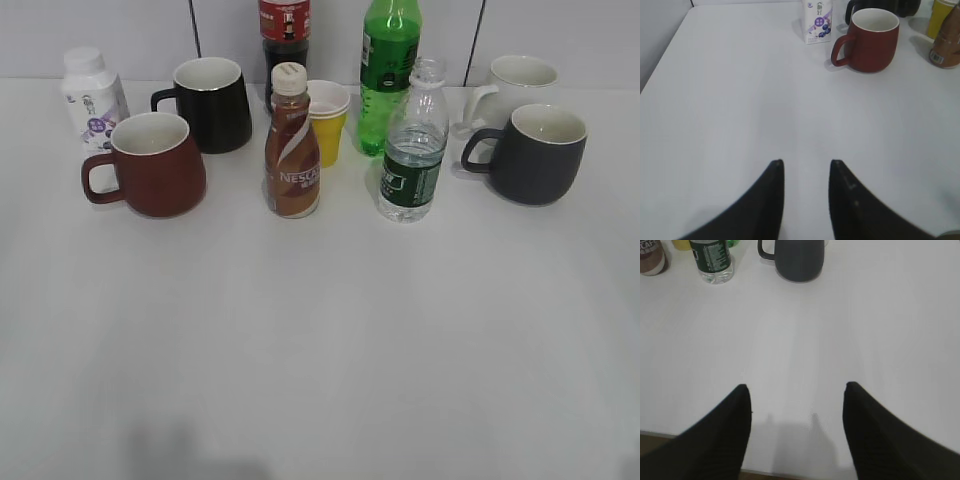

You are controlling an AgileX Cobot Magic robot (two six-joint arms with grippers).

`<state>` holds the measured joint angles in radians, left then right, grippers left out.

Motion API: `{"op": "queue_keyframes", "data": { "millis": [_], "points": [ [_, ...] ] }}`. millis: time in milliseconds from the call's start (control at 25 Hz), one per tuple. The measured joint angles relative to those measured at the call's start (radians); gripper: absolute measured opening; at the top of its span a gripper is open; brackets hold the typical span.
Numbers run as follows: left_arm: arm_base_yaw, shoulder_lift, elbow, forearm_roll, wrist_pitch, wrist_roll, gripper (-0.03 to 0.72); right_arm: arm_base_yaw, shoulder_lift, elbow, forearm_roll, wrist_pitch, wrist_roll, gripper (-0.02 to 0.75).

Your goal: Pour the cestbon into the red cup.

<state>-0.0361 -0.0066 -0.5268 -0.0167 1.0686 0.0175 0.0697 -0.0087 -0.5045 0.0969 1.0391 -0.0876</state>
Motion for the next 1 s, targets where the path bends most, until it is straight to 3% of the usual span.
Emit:
{"op": "queue_keyframes", "data": {
  "millis": [1000],
  "points": [
    [0.0, 0.0, 0.0, 0.0, 0.0, 0.0, 0.237, 0.0, 0.0, 0.0, 0.0, 0.0, 0.0, 0.441]
  ]
}}
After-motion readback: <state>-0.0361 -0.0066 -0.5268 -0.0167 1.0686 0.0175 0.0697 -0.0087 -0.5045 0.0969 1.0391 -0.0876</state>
